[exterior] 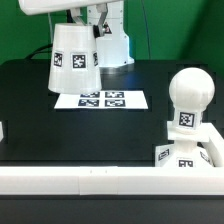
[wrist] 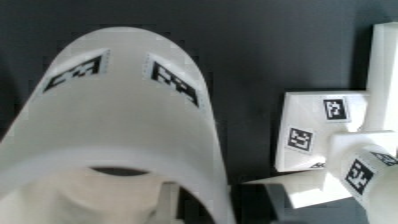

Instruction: Assemble lamp

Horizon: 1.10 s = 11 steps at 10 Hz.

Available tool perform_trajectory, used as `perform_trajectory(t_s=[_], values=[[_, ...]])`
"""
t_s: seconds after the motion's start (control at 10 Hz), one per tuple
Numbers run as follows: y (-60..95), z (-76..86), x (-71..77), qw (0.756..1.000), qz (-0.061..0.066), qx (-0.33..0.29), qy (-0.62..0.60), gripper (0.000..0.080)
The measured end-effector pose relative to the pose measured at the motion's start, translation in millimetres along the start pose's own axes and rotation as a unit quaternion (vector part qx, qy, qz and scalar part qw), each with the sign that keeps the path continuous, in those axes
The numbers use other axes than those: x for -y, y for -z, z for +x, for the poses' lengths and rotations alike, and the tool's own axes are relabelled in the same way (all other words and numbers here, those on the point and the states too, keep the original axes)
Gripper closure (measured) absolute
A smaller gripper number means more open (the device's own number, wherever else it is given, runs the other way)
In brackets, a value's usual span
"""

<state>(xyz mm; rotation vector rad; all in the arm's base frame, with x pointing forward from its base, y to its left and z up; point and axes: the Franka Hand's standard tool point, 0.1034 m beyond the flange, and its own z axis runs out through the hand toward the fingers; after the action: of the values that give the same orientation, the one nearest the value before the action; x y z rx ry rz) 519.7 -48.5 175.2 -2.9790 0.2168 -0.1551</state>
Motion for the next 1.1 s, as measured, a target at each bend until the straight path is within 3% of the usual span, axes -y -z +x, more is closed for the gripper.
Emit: perform_trajectory(t_s=[0.1, 0.3, 0.6, 0.7, 1.1], values=[[0.9, 0.9, 6.4, 1.000, 0.002, 0.002, -0.009, 0.0757], [16.5, 17.2, 57.3, 0.999, 0.016, 0.002, -0.027, 0.0757], [39.4, 35.4, 115.2, 0.996, 0.032, 0.009, -0.079, 0.0757], [46.8, 39.7, 126.3, 0.995, 0.035, 0.014, -0.087, 0.0757], [46.3, 40.6, 124.9, 0.996, 0.031, 0.014, -0.085, 0.0757]])
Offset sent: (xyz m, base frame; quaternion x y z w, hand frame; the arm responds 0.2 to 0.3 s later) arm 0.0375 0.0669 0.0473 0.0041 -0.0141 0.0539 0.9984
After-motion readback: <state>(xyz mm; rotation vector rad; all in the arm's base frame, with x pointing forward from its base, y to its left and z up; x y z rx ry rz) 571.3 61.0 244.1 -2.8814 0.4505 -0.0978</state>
